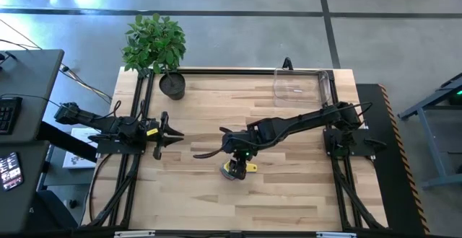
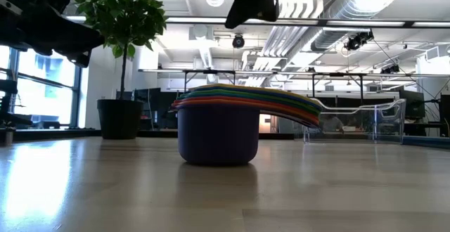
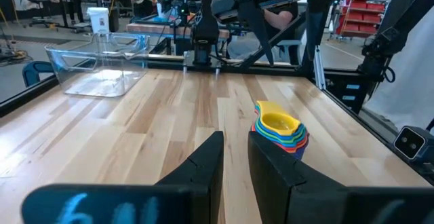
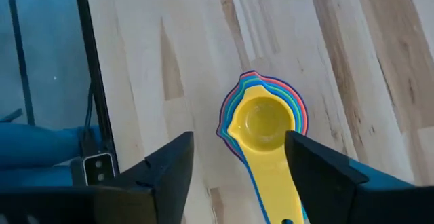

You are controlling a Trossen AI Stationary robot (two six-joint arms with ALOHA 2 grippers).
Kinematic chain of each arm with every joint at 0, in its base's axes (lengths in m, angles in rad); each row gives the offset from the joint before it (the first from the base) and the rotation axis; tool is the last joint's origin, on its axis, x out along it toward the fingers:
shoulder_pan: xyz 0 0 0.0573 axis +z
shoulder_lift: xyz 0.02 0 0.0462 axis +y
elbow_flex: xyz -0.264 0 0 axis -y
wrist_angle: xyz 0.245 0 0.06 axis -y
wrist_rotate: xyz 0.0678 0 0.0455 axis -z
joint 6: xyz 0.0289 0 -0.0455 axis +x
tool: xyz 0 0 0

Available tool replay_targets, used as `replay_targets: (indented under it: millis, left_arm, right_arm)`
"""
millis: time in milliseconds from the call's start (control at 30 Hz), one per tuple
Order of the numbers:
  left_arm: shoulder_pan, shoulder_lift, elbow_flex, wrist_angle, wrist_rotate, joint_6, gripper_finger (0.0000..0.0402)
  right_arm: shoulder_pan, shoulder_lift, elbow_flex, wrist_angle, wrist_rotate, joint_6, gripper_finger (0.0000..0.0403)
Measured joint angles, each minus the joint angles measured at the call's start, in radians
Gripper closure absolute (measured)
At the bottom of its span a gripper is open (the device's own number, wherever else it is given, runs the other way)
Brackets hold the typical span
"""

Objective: Nest measuring cups in basket
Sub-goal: Put the nested measuring cups into the transparent bin

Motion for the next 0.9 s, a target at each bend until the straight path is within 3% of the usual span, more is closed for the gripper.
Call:
replay_targets:
  millis: [200,533,900]
  left_arm:
    - [0.000,0.000,0.000,0.000,0.000,0.000,0.0342]
    - [0.000,0.000,0.000,0.000,0.000,0.000,0.0342]
    - [0.000,0.000,0.000,0.000,0.000,0.000,0.0342]
  right_arm:
    - [0.000,0.000,0.000,-0.003,0.018,-0.034,0.0174]
    - [0.015,0.000,0.000,-0.147,0.011,-0.274,0.0169]
    - [0.028,0.000,0.000,-0.230,0.097,-0.356,0.0113]
